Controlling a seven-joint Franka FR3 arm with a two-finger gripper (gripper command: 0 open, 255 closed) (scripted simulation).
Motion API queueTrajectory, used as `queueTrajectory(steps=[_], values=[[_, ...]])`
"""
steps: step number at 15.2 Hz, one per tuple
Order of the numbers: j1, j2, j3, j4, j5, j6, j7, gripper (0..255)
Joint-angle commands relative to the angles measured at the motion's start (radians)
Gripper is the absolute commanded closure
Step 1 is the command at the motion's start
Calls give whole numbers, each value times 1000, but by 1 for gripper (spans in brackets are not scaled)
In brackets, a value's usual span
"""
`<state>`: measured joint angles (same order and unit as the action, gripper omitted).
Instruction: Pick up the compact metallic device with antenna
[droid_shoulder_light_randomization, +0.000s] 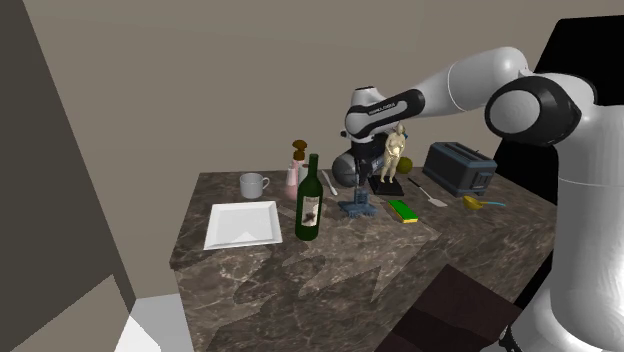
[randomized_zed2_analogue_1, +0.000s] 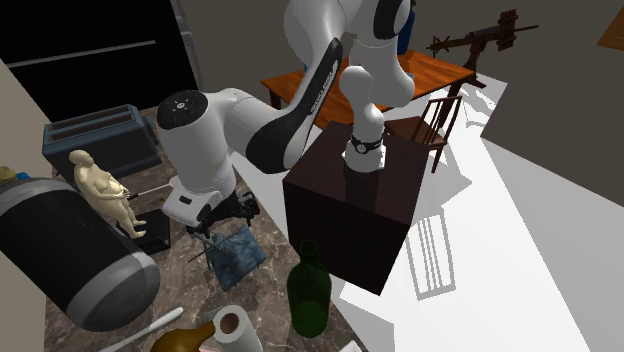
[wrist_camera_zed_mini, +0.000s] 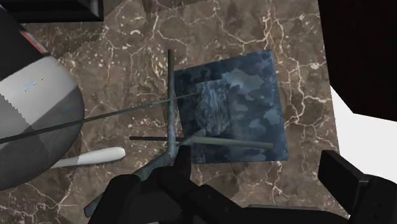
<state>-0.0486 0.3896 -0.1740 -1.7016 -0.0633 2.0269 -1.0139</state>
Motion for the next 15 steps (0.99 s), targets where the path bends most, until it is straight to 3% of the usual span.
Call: queueTrajectory(steps=[1,6,7,15], values=[[-2,17,1,-3,1,18,-2,0],[-3,38,2,-21,3,57,0,0],[-3,36,2,-24,3,58,1,255],[-4,37,2,-20,3,55,-1,255]])
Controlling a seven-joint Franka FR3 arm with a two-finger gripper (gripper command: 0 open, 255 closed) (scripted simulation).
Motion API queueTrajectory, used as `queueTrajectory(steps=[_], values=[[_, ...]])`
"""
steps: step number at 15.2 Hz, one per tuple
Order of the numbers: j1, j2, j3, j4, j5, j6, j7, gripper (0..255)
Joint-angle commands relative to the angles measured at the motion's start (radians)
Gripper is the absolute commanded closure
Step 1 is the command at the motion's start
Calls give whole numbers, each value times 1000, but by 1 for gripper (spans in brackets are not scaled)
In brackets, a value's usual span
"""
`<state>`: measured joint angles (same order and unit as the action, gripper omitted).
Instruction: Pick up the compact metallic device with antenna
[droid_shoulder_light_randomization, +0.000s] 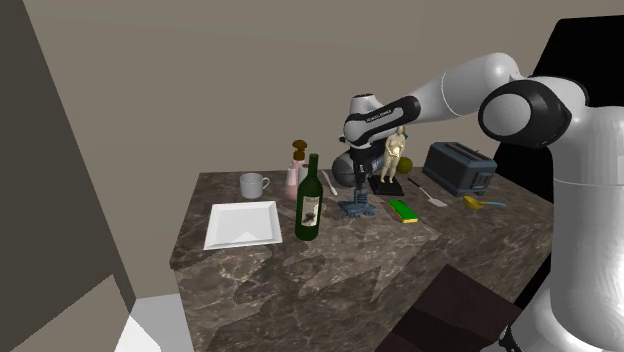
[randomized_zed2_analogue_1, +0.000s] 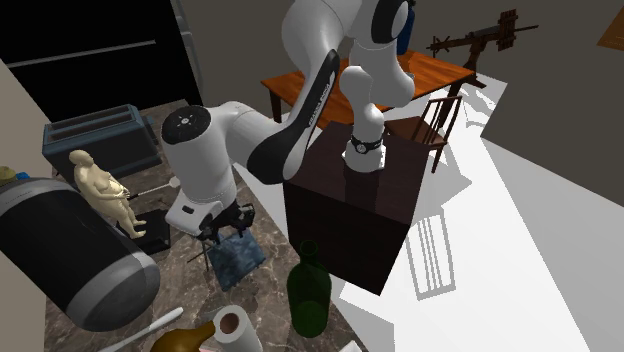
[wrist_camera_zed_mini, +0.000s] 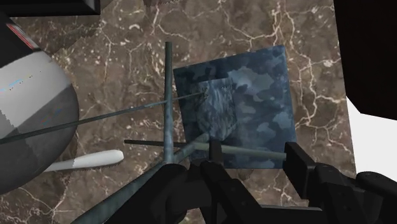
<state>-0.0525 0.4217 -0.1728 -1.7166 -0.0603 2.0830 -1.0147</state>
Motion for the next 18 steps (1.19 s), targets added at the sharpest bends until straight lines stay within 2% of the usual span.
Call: queueTrajectory(steps=[1,16,18], values=[[1,6,1,-6,0,1,1,255],[5,-66,-3,95,-6,-171,-10,255],[5,-66,-3,97,-6,-173,-11,255]])
